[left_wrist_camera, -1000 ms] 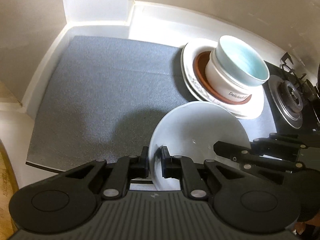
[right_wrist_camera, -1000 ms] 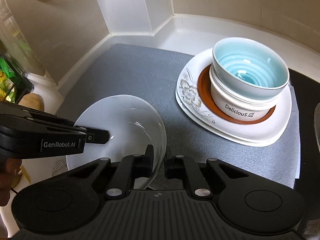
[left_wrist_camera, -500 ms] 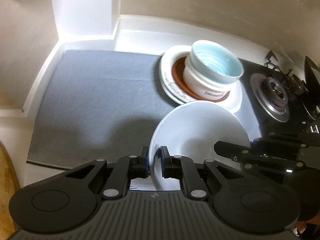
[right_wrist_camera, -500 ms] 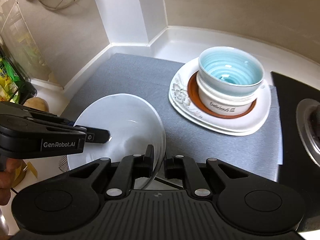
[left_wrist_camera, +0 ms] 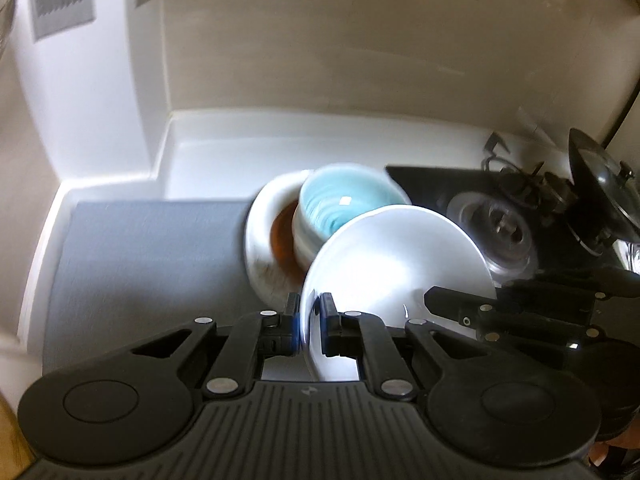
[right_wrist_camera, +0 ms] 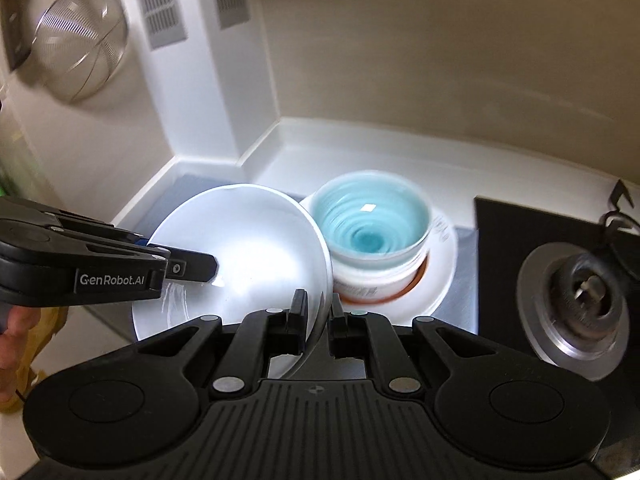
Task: Organize plates and bowls
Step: 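Lift the white bowl with both grippers and carry it over the stacked bowls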
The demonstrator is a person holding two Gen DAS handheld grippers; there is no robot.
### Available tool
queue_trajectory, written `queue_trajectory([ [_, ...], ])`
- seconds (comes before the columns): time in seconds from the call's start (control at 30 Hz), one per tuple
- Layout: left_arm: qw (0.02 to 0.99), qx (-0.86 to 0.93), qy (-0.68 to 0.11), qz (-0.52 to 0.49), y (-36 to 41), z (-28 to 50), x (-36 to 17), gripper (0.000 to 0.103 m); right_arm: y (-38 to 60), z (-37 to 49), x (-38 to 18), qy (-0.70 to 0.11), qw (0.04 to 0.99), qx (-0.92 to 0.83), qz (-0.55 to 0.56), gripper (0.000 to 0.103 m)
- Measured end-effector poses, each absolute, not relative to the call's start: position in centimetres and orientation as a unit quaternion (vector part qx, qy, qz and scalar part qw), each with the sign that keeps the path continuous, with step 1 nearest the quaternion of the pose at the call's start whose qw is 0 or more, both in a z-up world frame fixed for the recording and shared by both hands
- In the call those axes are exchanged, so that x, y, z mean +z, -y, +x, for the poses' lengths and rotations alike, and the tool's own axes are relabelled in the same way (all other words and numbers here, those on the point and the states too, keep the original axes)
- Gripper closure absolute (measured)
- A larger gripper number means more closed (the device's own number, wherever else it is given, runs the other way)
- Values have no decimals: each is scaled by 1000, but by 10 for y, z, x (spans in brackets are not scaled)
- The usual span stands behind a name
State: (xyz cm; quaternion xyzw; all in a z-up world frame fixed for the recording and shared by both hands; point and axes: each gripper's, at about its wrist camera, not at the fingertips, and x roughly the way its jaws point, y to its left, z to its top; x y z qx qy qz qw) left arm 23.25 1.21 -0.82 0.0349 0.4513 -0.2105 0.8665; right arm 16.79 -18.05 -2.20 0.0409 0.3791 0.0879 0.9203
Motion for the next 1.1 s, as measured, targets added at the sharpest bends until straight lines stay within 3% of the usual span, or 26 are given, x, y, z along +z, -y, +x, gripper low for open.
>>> queue_trajectory([
  [0.4, 873, -206, -440, 35, 30, 290, 13, 93, 221, 226, 4, -357, 930, 74, 32, 93],
  [1.1, 847, -194, -494, 40, 53, 348, -43, 92, 241, 291, -34, -401, 913, 61, 34, 94],
])
